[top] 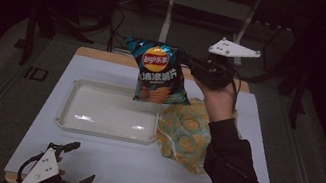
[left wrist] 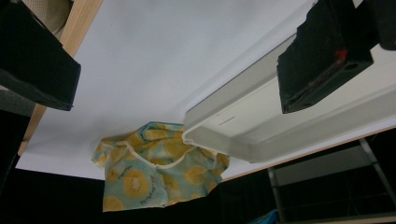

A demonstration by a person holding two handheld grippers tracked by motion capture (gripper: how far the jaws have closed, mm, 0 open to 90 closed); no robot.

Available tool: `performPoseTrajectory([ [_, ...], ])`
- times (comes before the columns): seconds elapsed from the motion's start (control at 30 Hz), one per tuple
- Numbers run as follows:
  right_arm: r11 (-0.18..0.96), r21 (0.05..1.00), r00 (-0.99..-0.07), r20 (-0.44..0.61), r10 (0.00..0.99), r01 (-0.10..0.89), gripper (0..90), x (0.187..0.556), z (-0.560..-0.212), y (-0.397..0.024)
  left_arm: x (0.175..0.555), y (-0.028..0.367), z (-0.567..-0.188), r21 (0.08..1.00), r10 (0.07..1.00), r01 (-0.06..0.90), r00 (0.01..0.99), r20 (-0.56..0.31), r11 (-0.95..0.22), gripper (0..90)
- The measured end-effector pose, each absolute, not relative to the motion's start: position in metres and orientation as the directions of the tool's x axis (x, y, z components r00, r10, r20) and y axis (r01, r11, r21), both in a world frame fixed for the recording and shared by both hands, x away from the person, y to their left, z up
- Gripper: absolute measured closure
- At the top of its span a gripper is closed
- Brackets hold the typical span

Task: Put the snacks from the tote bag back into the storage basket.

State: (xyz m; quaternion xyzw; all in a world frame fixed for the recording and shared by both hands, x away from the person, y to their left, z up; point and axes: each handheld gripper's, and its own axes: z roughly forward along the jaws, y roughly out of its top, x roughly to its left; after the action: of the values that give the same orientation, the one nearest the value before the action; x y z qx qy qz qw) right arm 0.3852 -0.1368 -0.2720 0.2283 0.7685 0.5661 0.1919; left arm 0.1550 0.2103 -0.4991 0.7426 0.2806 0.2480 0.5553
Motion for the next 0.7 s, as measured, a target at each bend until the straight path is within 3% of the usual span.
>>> performPoseTrajectory([
  [0.7,0.230,0.962,-0.850,0.002,0.526,0.144,90.0,0.383,-0.288,-0.061,0.154,0.212,-0.499,0.962,0.695,0.137,0.715,0.068,-0.235,0.2],
])
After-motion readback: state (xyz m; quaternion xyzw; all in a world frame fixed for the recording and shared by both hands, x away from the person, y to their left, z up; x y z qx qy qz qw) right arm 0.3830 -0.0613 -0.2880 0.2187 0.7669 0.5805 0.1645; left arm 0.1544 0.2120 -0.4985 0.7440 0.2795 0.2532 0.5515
